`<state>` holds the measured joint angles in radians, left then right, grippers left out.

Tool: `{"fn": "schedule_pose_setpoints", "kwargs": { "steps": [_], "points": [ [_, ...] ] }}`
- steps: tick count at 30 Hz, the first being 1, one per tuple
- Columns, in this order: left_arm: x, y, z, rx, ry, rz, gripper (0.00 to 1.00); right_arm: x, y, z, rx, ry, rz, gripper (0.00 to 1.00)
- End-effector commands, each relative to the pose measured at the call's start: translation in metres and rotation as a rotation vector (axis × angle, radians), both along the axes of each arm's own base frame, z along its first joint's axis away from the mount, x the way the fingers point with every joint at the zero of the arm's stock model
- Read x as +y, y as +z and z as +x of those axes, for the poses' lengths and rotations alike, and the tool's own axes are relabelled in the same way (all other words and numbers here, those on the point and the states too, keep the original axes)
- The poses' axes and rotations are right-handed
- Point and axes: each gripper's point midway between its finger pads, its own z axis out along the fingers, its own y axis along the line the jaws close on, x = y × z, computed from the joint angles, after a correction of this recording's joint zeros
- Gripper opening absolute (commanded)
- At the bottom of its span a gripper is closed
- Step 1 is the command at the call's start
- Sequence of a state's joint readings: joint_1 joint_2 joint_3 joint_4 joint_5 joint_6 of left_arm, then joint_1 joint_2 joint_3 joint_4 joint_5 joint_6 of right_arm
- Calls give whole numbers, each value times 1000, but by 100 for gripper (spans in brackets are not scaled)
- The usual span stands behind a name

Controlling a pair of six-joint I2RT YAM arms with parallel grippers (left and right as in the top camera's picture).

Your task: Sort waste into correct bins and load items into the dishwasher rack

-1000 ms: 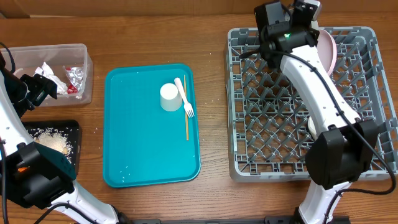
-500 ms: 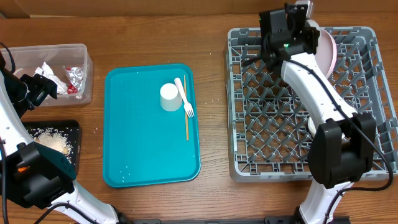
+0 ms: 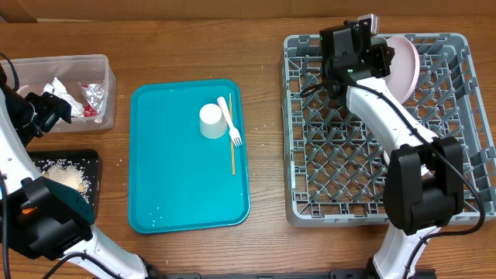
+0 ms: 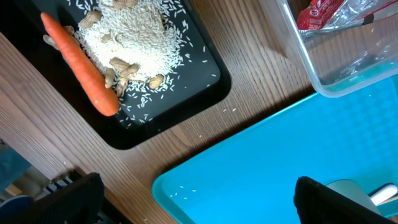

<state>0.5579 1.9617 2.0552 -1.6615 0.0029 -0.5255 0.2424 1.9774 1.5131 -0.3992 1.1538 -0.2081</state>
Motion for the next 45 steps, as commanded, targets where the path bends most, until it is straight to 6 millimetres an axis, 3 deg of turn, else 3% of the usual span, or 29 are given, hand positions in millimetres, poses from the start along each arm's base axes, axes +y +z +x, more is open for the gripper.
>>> {"fn": "schedule_pose_setpoints", "kwargs": {
  "steps": [1,15,19,28,40,45],
  "points": [
    [1,13,-1,-28,19,33,100,9,23,-4,-20,12,-42,10],
    [1,13,-1,-28,19,33,100,60,34,-1,-36,110,-85,8],
    [2,13,-1,-29,19,33,100,53,36,-2,-39,90,-91,6],
    [2,13,-1,-29,19,33,100,7,31,1,44,40,-116,4],
    [1,13,-1,-28,19,33,100,11,7,1,163,118,-128,9],
    [2,13,-1,-29,19,33,100,25,-4,0,181,163,-115,11]
  ]
}}
